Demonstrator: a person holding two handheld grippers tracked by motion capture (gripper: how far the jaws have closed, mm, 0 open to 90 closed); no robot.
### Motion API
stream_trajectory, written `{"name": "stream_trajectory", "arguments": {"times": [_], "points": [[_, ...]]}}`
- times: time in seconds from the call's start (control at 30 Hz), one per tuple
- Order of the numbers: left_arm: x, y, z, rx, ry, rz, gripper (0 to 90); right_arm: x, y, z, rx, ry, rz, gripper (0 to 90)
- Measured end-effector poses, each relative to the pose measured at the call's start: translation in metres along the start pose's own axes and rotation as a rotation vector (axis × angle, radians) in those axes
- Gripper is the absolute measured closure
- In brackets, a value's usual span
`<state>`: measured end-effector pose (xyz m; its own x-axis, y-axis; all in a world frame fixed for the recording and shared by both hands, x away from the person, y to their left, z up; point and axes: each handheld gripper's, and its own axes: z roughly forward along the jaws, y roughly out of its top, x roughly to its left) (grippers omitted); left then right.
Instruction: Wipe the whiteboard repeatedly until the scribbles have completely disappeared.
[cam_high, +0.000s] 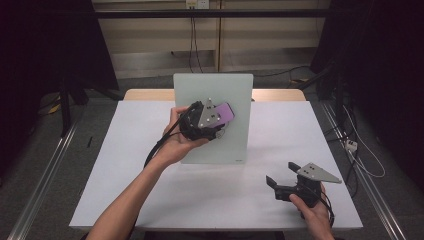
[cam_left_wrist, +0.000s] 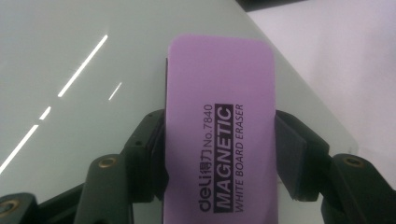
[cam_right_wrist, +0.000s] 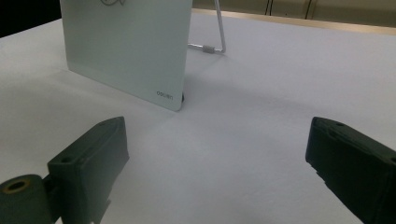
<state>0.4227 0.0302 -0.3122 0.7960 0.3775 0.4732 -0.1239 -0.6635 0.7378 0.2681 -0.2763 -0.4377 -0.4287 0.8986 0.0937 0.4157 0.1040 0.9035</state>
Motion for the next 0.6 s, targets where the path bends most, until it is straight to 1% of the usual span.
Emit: {"name": "stream_trajectory", "arguments": {"times": [0.1,0.13,0.17,0.23,0.3,0.37,0.47,0.6], "points": [[0.005,0.002,-0.002,-0.006,0.003,-0.011,40.9,0.0,0.0,0.0,0.001,-0.002,-0.002,5.7],[0.005,0.002,-0.002,-0.006,0.002,-0.007,40.9,0.0,0.0,0.0,0.001,-0.001,-0.004,5.7],[0.004,0.001,-0.002,-0.004,0.011,0.006,40.9,0.0,0.0,0.0,0.0,0.0,-0.002,5.7],[0.002,0.001,-0.001,0.003,0.012,0.006,40.9,0.0,0.0,0.0,0.0,0.0,-0.002,5.7],[-0.003,0.0,0.002,0.005,0.008,0.011,41.0,0.0,0.0,0.0,0.0,-0.003,-0.002,5.7],[-0.008,-0.003,0.004,0.014,0.0,0.027,40.9,0.0,0.0,0.0,0.002,0.0,-0.005,5.7],[-0.016,-0.008,0.008,0.024,-0.018,0.037,41.0,0.0,0.0,0.0,0.002,-0.002,-0.005,5.7],[-0.025,-0.016,0.011,0.034,-0.04,0.036,40.9,0.0,0.0,0.0,0.0,-0.004,-0.001,5.7]]}}
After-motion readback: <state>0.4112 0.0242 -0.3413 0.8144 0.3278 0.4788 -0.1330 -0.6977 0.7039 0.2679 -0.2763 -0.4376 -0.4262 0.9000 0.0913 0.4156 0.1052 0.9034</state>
